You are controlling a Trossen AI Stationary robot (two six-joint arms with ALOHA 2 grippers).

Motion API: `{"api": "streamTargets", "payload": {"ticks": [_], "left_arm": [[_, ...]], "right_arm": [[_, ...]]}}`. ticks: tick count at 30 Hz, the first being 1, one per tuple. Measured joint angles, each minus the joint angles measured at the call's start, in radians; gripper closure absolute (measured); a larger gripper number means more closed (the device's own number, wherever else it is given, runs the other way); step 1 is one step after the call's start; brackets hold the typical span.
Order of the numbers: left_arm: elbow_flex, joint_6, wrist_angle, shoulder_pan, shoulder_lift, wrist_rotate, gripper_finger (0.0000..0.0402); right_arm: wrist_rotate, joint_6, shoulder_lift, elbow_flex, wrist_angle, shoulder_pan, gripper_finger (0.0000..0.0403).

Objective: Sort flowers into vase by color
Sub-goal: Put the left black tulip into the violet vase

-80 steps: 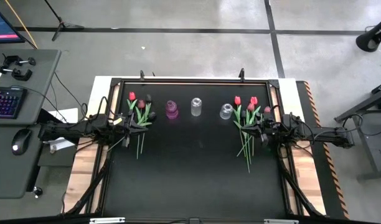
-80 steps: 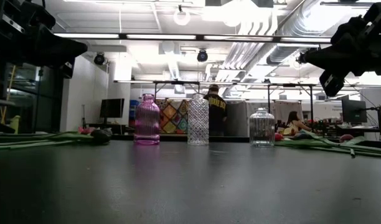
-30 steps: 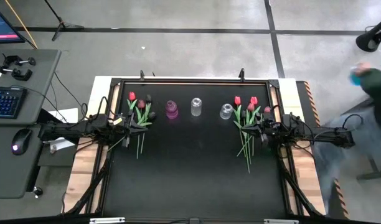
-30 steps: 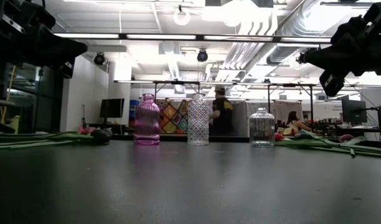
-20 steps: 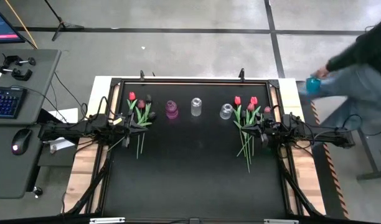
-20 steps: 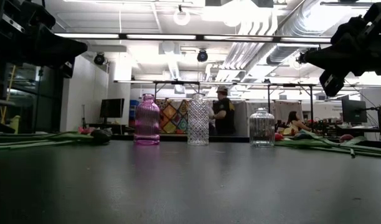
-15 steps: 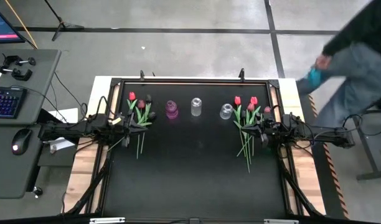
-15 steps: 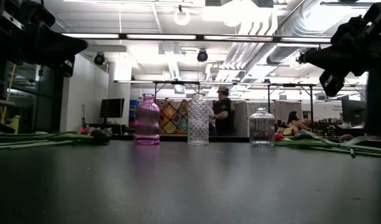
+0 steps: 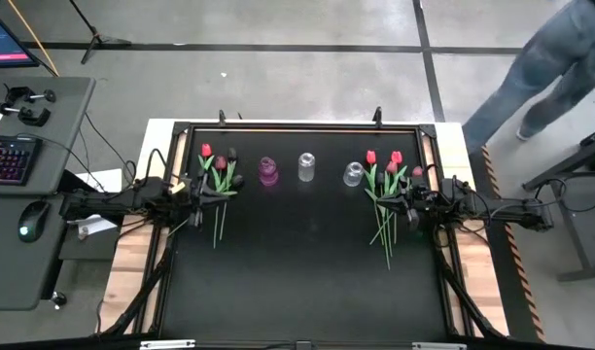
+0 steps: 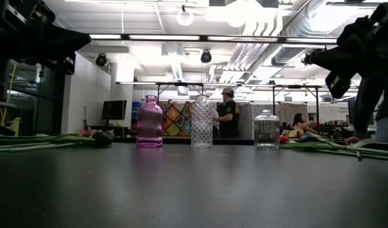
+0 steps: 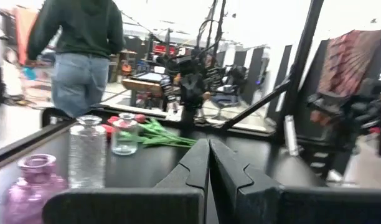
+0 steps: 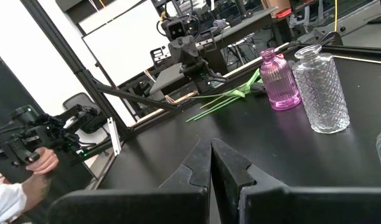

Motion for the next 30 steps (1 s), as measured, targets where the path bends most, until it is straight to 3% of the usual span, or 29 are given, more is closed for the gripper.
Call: {"api": "streamTargets", "payload": {"ticks": [5,14,21,25,30], "left_arm": [[0.000,0.046,-0.031,0.000,0.000,-0.033,0.0402],[0.000,-0.088,0.024,0.000,0.002,-0.136,0.0400],[0.060,-0.023,0.197,0.003,0.131,-0.229,0.0347],[0.246,0.027,0.025,0.003,0.300,-0.217,0.0298],[0.532,0.006,-0.416,0.003,0.575,-0.360,0.0240]], "right_arm": [[0.000,0.000,0.000,0.000,0.000,0.000,0.0402],[0.000,0.000,0.000,0.000,0.000,0.000,0.0402],[0.000,0.000,0.000,0.000,0.000,0.000,0.0402],[0.000,0.000,0.000,0.000,0.000,0.000,0.0402],[0.000,0.000,0.000,0.000,0.000,0.000,0.0402]]}}
